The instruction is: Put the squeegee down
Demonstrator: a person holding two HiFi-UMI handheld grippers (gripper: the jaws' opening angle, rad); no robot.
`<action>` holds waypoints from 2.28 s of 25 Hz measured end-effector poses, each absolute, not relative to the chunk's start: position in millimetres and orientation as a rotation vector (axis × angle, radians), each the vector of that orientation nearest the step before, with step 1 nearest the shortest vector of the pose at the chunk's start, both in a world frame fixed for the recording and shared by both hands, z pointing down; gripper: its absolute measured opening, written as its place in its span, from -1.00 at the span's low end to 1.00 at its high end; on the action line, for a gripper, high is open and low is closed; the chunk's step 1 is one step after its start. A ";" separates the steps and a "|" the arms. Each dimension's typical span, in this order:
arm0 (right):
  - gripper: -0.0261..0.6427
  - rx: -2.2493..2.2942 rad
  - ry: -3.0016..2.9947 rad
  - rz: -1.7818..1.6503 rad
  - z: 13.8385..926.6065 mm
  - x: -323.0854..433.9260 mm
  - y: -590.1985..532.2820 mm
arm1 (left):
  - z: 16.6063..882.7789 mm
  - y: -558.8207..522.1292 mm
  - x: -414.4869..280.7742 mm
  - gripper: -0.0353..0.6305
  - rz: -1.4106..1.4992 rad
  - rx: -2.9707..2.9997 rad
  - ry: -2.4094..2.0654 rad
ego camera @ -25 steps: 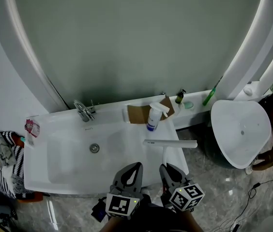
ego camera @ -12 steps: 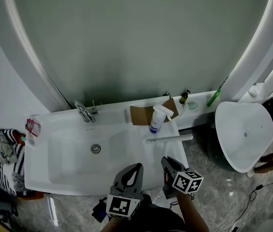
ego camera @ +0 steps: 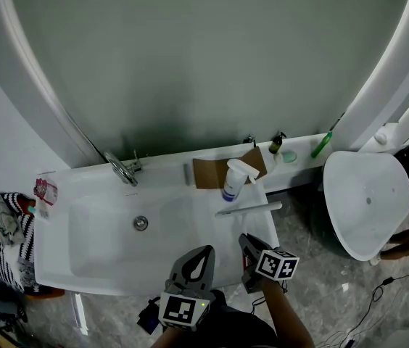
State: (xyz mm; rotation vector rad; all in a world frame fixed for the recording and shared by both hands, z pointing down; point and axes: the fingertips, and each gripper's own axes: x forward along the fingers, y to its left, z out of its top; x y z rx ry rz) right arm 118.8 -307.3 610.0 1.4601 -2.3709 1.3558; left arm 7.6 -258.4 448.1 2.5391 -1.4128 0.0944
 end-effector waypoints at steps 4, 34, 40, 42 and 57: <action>-0.76 1.483 -2.358 1.461 619.9 122.4 -311.3 | 454.1 -260.1 9.5 -0.88 0.117 2.527 -1.404; -0.56 1.611 -2.268 1.277 628.5 153.8 -324.1 | 447.2 -270.4 19.2 -0.88 0.060 2.560 -1.367; -0.83 1.857 -2.338 0.956 556.7 181.0 -324.4 | 441.3 -268.0 16.7 -0.88 0.045 2.570 -1.373; -0.86 1.808 -2.434 0.783 523.1 169.4 -319.9 | 434.7 -267.0 16.0 -0.88 0.011 2.582 -1.380; -0.87 1.571 -2.681 0.129 386.9 93.9 -229.6 | 381.8 -227.8 3.6 -0.88 -0.100 2.649 -1.380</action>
